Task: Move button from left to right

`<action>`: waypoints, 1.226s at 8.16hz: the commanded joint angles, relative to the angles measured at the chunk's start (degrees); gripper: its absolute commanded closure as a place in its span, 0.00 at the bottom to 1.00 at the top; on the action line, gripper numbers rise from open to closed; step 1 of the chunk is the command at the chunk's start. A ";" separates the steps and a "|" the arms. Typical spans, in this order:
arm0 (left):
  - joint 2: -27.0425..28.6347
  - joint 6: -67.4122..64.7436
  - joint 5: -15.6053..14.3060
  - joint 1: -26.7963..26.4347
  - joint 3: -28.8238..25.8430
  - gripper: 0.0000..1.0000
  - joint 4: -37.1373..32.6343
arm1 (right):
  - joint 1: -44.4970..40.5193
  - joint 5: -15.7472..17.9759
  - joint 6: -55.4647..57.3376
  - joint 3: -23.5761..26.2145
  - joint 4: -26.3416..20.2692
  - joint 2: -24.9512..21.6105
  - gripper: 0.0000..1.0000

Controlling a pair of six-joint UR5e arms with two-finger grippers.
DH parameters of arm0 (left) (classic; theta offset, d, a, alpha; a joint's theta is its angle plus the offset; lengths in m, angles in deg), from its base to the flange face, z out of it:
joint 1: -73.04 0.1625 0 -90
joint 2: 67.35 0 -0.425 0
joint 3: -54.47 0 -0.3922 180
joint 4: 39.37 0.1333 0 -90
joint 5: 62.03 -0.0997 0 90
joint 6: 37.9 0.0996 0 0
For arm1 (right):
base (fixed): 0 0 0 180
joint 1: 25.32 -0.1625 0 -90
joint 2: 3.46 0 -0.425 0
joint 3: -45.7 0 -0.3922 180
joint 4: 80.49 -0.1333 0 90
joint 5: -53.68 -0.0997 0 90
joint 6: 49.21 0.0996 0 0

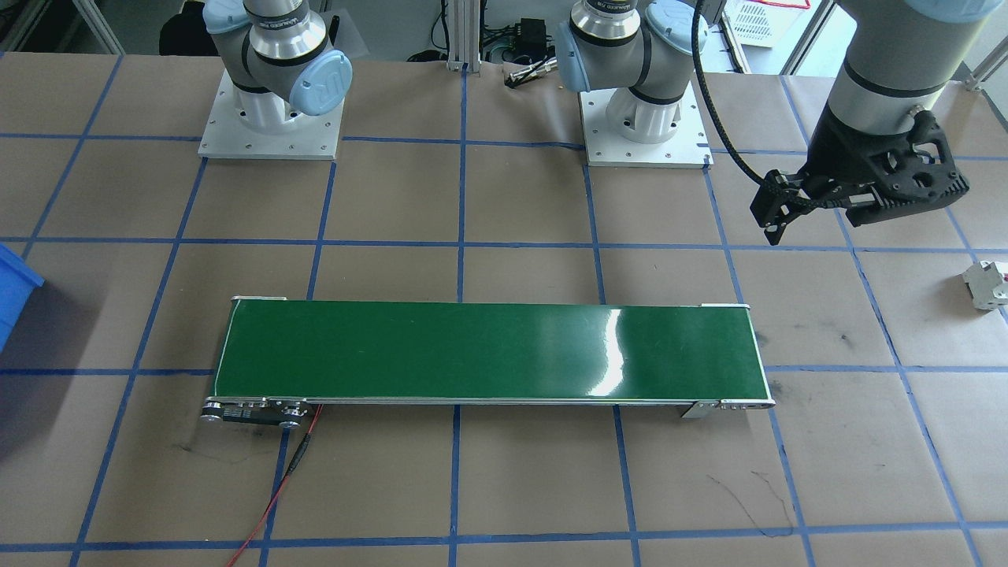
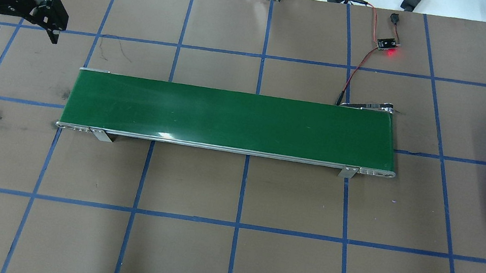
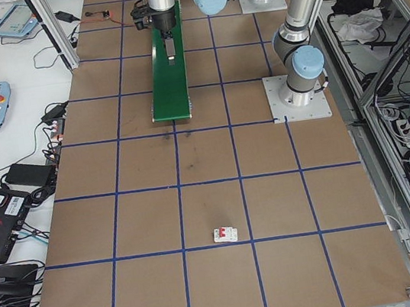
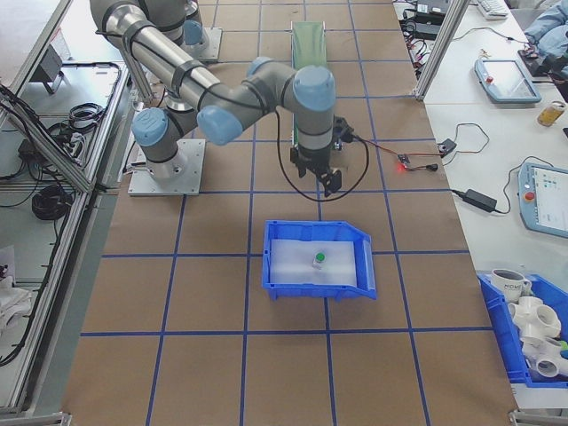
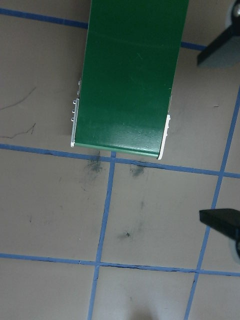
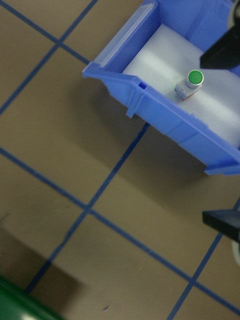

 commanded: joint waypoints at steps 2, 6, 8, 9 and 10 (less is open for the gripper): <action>-0.55 -0.85 6.51 -1.40 0.11 0.00 0.38 | -32.72 0.93 54.75 -0.56 -1.95 -2.73 0.00; -0.99 -0.76 6.45 -1.32 -0.15 0.00 0.30 | -46.45 6.57 64.82 -1.01 -6.23 -6.07 0.00; -1.08 -0.84 6.62 -1.32 0.20 0.00 0.39 | -46.45 6.48 64.65 -1.09 -5.46 -4.93 0.00; -0.99 -0.85 6.71 -1.23 0.20 0.00 0.47 | -46.45 6.56 64.73 -1.09 -5.46 -4.84 0.00; -0.99 -0.76 6.45 -1.32 0.20 0.00 0.56 | -46.36 7.26 64.73 -1.35 -5.54 -5.10 0.00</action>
